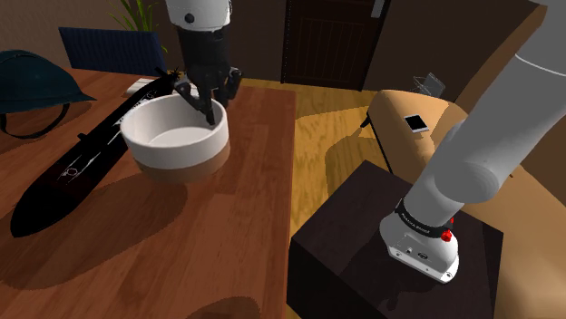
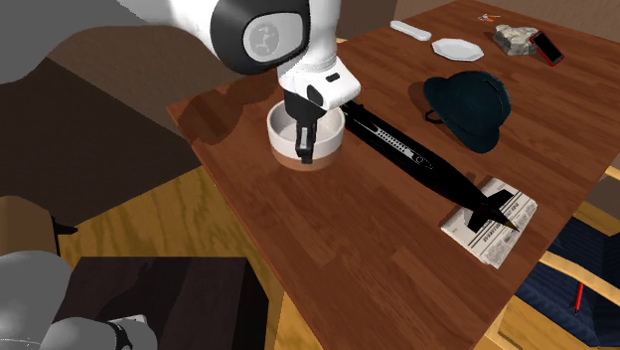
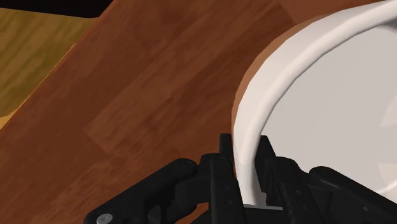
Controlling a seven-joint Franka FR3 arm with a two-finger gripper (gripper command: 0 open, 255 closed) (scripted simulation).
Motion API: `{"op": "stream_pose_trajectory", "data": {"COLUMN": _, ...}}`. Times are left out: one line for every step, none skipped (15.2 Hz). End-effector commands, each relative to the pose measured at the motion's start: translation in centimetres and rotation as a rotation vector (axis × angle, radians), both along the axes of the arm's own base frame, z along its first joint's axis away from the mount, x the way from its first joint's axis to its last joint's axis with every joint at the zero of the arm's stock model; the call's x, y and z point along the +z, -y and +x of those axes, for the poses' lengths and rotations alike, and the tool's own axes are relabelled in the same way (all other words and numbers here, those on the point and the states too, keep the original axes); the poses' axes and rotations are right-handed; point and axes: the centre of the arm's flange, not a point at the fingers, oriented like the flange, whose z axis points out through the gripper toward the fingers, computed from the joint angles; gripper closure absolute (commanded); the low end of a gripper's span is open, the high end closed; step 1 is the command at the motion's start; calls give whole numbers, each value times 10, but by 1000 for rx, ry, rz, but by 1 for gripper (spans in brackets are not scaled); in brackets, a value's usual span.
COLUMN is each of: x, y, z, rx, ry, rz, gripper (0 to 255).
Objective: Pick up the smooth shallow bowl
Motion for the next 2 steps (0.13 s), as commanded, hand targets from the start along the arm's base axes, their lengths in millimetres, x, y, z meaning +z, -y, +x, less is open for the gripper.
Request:
{"op": "stream_pose_trajectory", "data": {"x": 5, "y": 0, "z": 0, "rx": 0, "ry": 0, "rz": 0, "gripper": 255}}
{"op": "stream_pose_trajectory", "data": {"x": 5, "y": 0, "z": 0, "rx": 0, "ry": 0, "rz": 0, "gripper": 255}}
